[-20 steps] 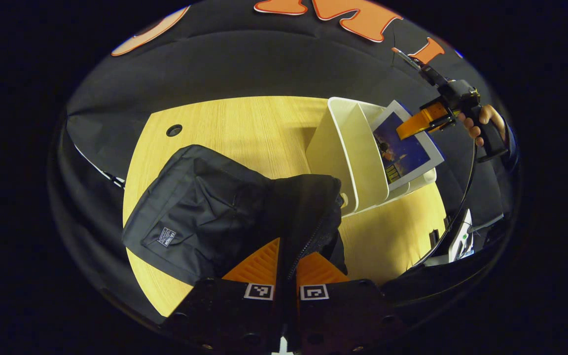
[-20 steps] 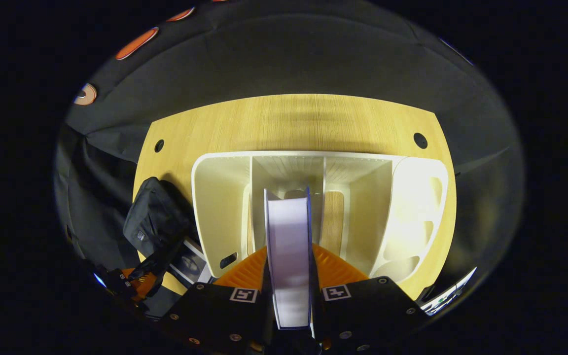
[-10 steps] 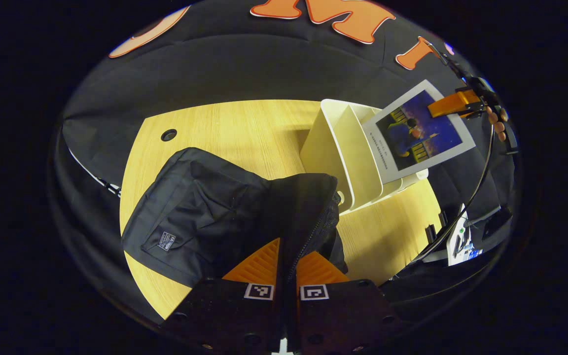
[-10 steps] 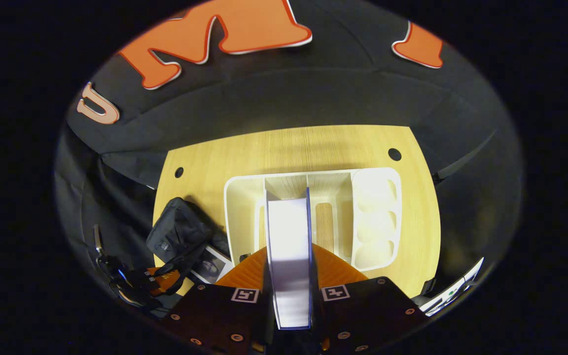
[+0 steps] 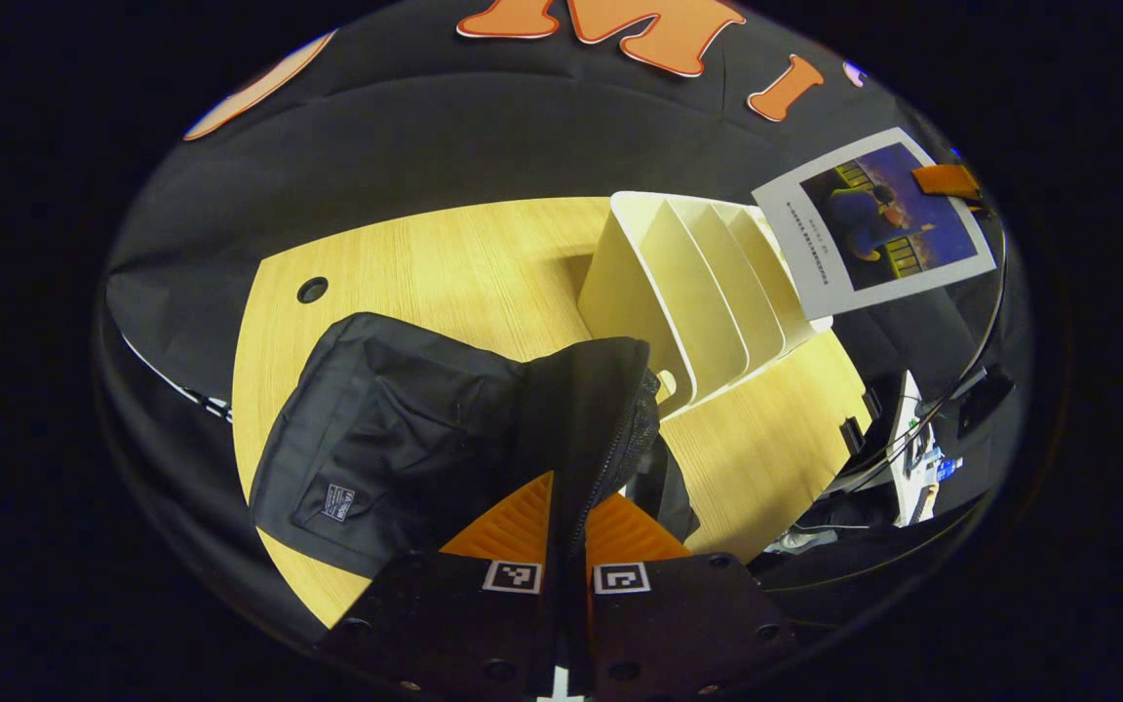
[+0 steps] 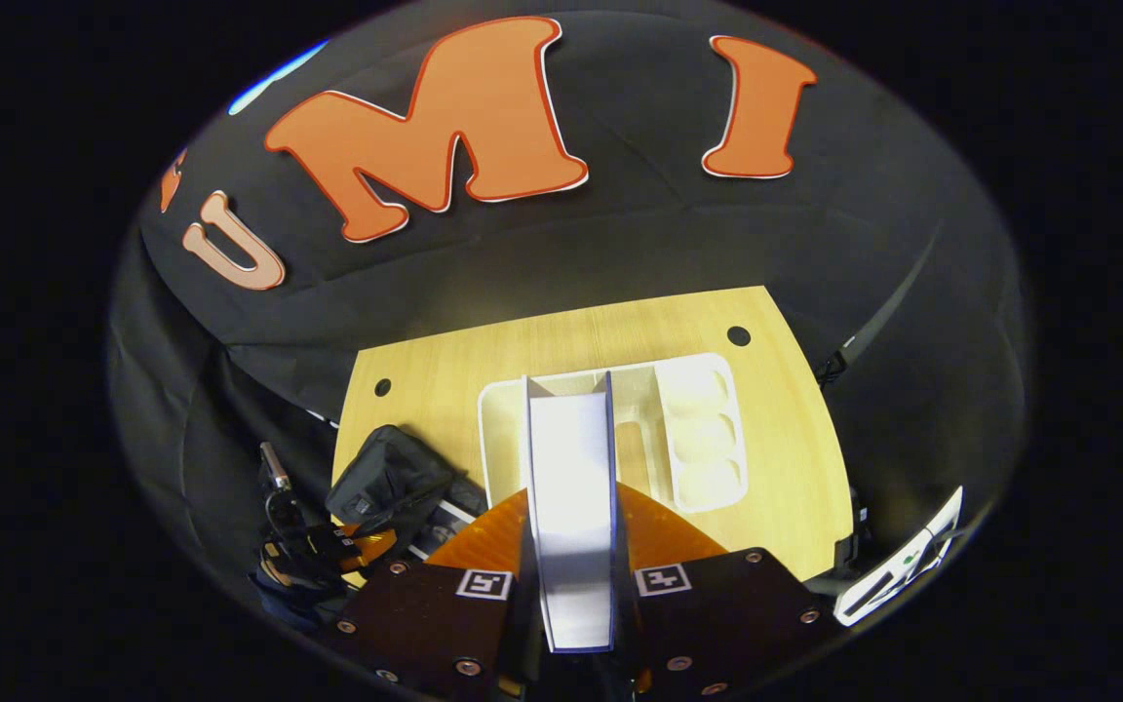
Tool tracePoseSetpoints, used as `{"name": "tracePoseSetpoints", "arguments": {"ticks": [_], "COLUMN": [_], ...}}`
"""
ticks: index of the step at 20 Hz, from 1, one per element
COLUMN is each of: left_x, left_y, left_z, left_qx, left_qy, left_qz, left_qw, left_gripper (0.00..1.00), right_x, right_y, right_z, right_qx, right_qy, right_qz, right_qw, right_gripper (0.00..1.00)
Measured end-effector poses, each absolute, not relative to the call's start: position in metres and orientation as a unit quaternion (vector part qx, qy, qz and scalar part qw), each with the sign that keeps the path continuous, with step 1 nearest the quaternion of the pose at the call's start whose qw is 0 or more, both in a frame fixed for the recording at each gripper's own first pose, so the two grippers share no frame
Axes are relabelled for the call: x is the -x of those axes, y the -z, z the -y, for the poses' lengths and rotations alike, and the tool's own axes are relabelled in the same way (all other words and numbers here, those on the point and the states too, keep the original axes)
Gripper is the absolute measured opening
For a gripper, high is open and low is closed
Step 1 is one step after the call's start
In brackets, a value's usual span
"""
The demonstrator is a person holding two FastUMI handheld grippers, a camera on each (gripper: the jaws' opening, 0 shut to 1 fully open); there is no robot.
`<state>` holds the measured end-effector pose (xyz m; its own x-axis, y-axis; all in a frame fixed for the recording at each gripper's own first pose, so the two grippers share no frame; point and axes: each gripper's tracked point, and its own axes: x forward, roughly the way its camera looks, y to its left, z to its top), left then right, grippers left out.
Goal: Open the schoolbag, grab two books from the bookshelf and put them into the schoolbag.
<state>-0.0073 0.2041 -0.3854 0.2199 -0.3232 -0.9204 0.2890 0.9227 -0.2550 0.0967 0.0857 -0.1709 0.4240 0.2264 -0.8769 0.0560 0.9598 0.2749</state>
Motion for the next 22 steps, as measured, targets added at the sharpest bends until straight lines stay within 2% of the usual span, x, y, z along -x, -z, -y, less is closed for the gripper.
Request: {"name": "tracePoseSetpoints", "arguments": {"ticks": [7, 13, 22], "left_x": [-0.001, -0.001, -0.002], "left_y": [0.372, 0.356, 0.341], "left_z": [-0.208, -0.22, -0.222], "left_qx": [0.004, -0.016, -0.035], "left_qy": [0.227, 0.252, 0.285], "left_qz": [-0.582, -0.568, -0.553], "left_qw": [0.781, 0.783, 0.782], "left_gripper": [0.06, 0.06, 0.06], "right_x": [-0.033, 0.01, 0.044], "right_y": [0.18, 0.197, 0.263], "right_z": [-0.132, -0.174, -0.244], "right_qx": [-0.237, -0.28, -0.381], "right_qy": [-0.08, -0.09, -0.099], "right_qz": [-0.537, -0.536, -0.531], "right_qw": [0.806, 0.792, 0.75], "right_gripper": [0.31, 0.31, 0.31]}}
